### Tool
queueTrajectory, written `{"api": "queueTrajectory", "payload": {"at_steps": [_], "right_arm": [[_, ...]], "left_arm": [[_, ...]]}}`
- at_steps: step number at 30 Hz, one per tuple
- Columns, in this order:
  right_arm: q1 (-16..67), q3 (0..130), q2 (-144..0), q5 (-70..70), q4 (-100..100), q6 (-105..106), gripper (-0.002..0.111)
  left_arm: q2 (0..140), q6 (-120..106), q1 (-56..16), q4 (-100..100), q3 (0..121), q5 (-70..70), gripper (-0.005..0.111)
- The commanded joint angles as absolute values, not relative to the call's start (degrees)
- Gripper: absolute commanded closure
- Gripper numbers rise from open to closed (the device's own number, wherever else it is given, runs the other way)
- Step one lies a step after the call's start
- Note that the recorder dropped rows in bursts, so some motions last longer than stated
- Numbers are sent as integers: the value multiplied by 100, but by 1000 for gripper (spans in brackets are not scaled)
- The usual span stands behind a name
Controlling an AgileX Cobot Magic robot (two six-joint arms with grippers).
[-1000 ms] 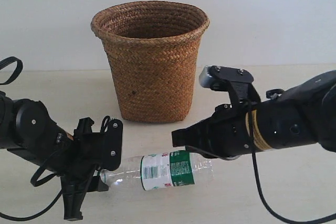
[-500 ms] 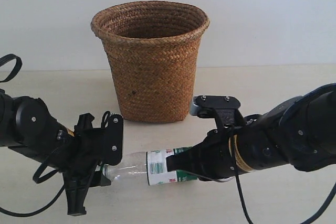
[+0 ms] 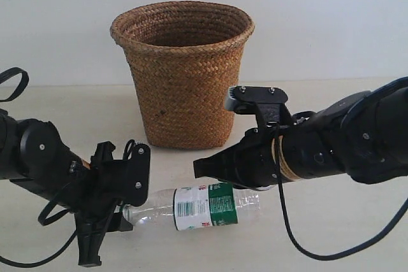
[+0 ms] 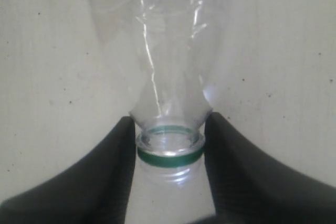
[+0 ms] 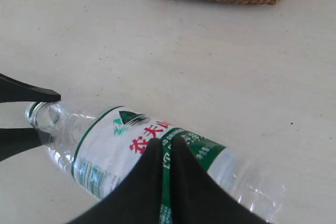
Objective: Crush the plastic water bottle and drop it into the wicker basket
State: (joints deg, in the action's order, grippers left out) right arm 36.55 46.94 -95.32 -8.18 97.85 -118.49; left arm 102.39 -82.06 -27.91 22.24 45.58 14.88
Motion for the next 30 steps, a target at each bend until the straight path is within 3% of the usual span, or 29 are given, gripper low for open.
{"api": "queueTrajectory", "payload": {"at_steps": [1, 9, 19, 30], "right_arm": [[3658, 4736, -9681, -769, 9799, -11773, 107], [3658, 4736, -10070, -1120, 9750, -11901, 107], [3658, 4736, -9583, -1646, 9817, -12003, 107], [3658, 4338, -9561, -1017, 9649, -12003, 107]], "left_arm": [[10250, -8279, -2807, 2102, 4541, 1548, 103], [10250, -8302, -2807, 2071, 4541, 1548, 103], [10240, -8268, -2807, 2117, 4541, 1441, 103], [10240, -8226, -2807, 2115, 4541, 1441, 103]]}}
